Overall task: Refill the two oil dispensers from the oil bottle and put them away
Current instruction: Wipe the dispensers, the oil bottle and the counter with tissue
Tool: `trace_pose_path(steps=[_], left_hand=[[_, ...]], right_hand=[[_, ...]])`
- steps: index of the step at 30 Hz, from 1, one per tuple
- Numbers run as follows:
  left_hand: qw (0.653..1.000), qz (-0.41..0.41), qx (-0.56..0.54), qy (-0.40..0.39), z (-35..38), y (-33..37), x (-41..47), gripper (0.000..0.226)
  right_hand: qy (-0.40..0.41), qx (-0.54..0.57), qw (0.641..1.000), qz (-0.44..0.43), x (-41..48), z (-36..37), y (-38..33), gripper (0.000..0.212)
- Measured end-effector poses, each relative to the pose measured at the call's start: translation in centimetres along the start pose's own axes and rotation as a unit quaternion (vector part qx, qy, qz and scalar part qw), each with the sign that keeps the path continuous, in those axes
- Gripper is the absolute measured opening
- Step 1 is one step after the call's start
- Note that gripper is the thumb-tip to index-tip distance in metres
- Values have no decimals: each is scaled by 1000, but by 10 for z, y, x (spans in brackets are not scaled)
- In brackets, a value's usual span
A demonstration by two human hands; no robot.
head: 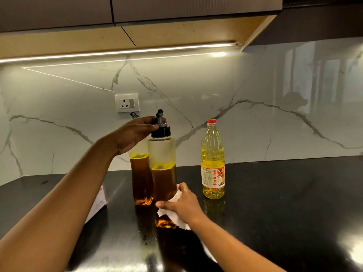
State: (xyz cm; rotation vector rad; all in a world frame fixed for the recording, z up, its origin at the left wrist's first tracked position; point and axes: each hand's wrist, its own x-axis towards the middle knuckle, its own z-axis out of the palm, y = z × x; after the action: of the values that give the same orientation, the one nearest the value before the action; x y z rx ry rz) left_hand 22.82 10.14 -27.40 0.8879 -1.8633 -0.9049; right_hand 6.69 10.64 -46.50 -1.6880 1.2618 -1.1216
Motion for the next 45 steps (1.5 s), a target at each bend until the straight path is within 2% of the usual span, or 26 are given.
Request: trace_pose_path(steps=[1,3,5,6,8,11,13,15,17,18,20,24,26,28,30,31,33,36,37,38,39,41,44,45], left_hand=[[993,-1,108,47,10,7,-4,25],[945,11,282,163,29,11,-7,46],[891,32,364,269,43,12,-7,56],[883,38,367,290,45,12,-6,54],[907,43,326,265,39,14,-4,50],[965,38,208,157,18,10,-2,37],[988,42,112,97,4,0,-1,28],[995,56,53,58,-3,-8,2,34],[996,62,53,39,-5,-8,6,59],[996,61,60,36,-5,-8,9,68],[995,65,63,37,-5,-9,11,69],[995,77,45,48,-10,-14,6,60],[994,80,39,56,-11,-16,3,71],[994,83,35,61,-11,-15,1,86],[994,86,36,61,-11,-15,1,89],[994,86,37,60,-12,-15,1,89],[994,84,35,60,-13,-15,0,89],[993,88,37,63,-15,-18,-2,88],[993,89,37,65,-15,-19,-2,88],[993,90,33,66,-15,-19,-2,88],[993,91,28,67,-15,-20,-1,88],[993,92,26,64,-14,-20,0,88],[994,89,35,57,-12,-19,3,88],[994,91,35,55,-12,-19,4,88]], right_hand=[[56,-25,998,-11,-5,6,-3,74],[127,-45,991,-27,-16,18,-8,71],[147,-45,988,-28,-24,27,-11,71],[151,-44,987,-27,-27,30,-11,71],[146,-22,989,-19,-30,29,-9,68],[81,67,994,-6,-36,22,-8,64],[44,128,991,-10,-40,16,-12,63],[17,124,992,-15,-37,13,-25,68],[5,97,994,-44,-31,10,-53,81],[10,119,992,-46,-27,5,-69,80],[20,186,980,-68,-12,-5,-97,80],[10,181,974,-138,-3,-11,-112,91],[-23,174,980,-96,-11,7,-70,94],[-56,164,984,26,-28,24,-24,97],[-110,196,965,138,-33,24,-12,104],[-151,226,949,158,-32,18,-27,112],[-165,239,951,107,-16,3,-65,127],[-87,303,948,-41,1,-7,-124,98],[-60,309,946,-73,5,-5,-127,100],[-42,283,956,-68,1,-1,-119,109],[-41,258,964,-46,0,4,-107,117],[-55,226,970,72,-17,13,-70,115],[-145,240,935,217,-34,17,-31,107],[-169,256,923,234,-32,11,-38,108]])
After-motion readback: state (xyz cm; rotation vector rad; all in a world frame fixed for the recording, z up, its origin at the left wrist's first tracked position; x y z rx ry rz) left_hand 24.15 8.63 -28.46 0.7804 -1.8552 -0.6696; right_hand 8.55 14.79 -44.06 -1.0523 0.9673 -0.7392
